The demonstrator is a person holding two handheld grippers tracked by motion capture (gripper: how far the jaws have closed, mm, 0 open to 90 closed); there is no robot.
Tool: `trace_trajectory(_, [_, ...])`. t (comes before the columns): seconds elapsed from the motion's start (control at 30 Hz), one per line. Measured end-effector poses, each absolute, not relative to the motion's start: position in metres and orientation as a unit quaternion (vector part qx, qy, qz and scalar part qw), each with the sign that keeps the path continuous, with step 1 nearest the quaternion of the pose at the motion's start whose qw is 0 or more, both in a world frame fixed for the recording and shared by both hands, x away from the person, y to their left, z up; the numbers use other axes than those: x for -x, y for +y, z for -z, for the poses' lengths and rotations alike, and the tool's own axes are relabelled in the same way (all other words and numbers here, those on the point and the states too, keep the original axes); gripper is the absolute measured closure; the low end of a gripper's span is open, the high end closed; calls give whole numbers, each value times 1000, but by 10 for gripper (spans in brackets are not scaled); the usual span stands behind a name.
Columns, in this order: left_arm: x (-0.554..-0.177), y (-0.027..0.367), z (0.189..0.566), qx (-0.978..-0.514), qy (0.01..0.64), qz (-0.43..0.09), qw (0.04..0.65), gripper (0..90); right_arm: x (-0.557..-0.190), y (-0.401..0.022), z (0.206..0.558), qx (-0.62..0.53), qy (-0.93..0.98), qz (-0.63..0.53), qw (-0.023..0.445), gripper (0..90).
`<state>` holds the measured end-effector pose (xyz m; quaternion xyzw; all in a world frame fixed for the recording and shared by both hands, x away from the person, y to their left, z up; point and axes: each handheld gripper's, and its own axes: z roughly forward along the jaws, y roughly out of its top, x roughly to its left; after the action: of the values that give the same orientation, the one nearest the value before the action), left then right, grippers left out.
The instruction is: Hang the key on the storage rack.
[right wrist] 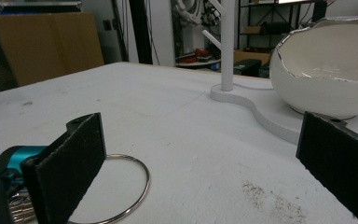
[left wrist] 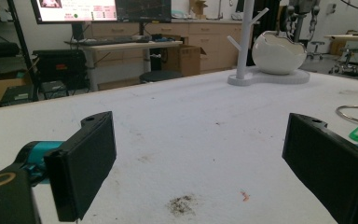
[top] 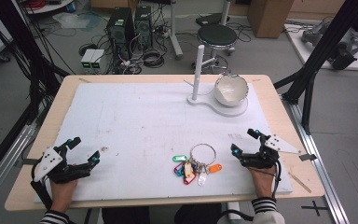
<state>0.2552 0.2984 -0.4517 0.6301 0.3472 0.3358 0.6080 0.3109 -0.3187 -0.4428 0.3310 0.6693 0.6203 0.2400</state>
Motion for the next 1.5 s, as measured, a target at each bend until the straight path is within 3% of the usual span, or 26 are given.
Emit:
trace_trajectory(0.2, [-255, 298, 452, -632, 345, -337, 606, 101, -312, -321, 417, -322, 670, -622, 245, 9])
trace_trajectory(0.9, [-256, 297, 451, -635, 347, -336, 603, 101, -354, -288, 349, -280, 786, -518, 188, 9])
trace_trajectory(1.5, [-255, 296, 451, -639, 344, -341, 598, 100, -399, -223, 333, -223, 914, -322, 107, 9])
